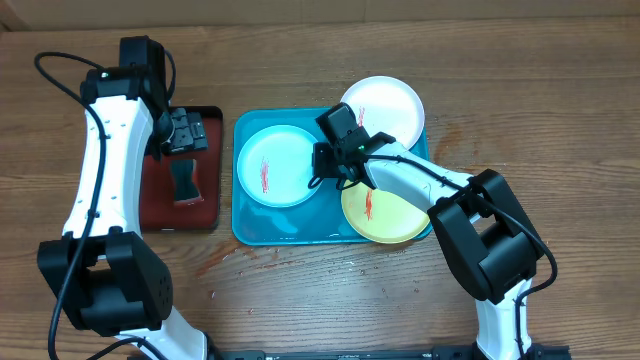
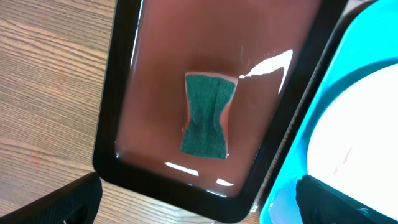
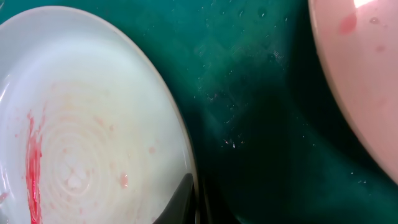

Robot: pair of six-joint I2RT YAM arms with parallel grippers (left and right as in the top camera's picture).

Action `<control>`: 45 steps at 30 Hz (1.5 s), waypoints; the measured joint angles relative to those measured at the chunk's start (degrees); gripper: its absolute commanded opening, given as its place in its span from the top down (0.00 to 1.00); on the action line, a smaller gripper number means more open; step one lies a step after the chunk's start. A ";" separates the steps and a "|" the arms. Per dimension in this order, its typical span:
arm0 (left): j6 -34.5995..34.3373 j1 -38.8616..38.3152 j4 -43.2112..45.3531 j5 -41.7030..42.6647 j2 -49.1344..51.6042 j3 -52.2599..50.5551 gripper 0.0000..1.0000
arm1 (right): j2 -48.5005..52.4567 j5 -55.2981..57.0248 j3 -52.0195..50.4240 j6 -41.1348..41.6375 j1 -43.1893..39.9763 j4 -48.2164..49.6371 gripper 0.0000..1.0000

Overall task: Clean dirty plates on tray and stack at the side
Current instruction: 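Grasp the green-orange sponge with the left gripper, pinch plate rim with right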

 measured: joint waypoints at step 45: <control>9.29 4.66 36.02 7.56 0.04 -30.93 0.96 | 0.02 0.02 0.04 0.00 -0.02 -0.07 0.96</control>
